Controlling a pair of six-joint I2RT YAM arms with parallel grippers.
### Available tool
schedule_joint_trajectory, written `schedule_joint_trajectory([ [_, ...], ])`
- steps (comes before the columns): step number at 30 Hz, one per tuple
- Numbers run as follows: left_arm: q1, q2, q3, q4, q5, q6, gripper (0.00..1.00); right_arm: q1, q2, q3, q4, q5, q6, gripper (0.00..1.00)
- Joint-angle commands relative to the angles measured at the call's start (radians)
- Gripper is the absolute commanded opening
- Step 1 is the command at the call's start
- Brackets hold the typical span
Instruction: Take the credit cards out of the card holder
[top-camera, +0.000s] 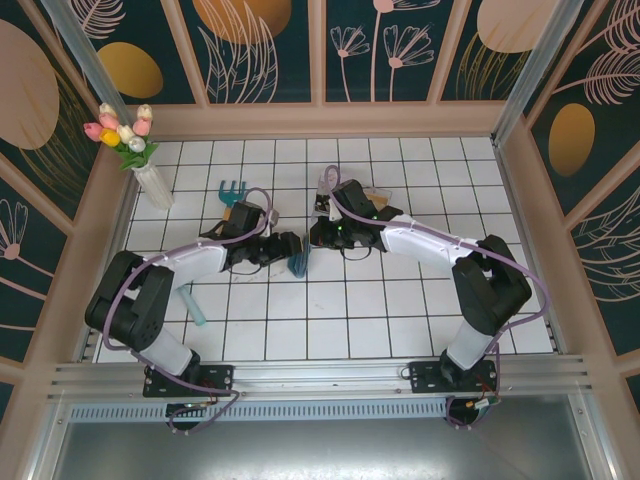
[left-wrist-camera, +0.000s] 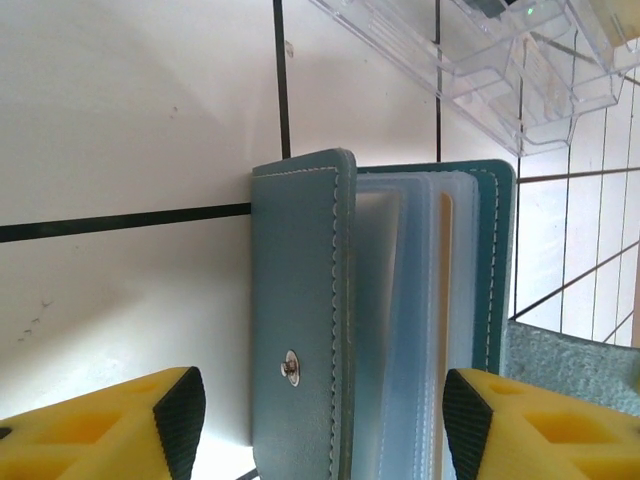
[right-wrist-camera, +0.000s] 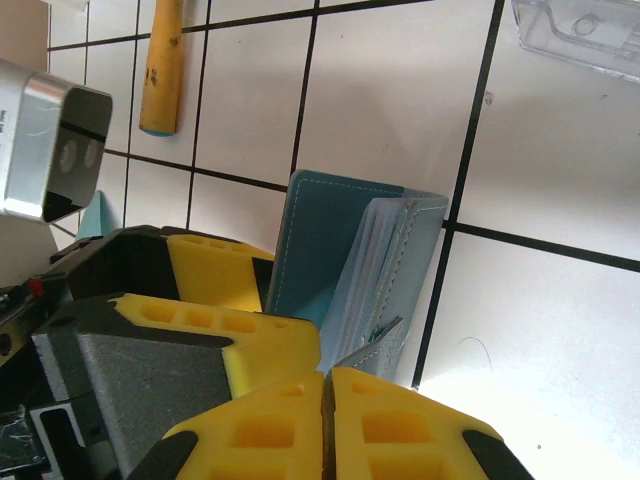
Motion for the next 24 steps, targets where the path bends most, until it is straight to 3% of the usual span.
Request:
schedule_joint_trajectory([
  [1,-0.009,0.031,0.030,-0.026,0.009,0.032,0.62,-0.005,0.019,-0.002,0.004,0.009,0.006,0.10],
  [13,-0.009,0.027,0.037,-0.030,0.004,0.035,0.63,-0.004,0.017,-0.002,0.002,0.011,0.006,0.10],
  [19,-0.010,0.017,0.026,0.008,0.052,0.030,0.65,-0.004,0.017,-0.006,0.005,0.011,0.008,0.10],
  [24,-0.010,0.045,0.024,0.017,0.052,0.014,0.60,-0.005,0.012,-0.021,0.011,0.009,0.014,0.10],
])
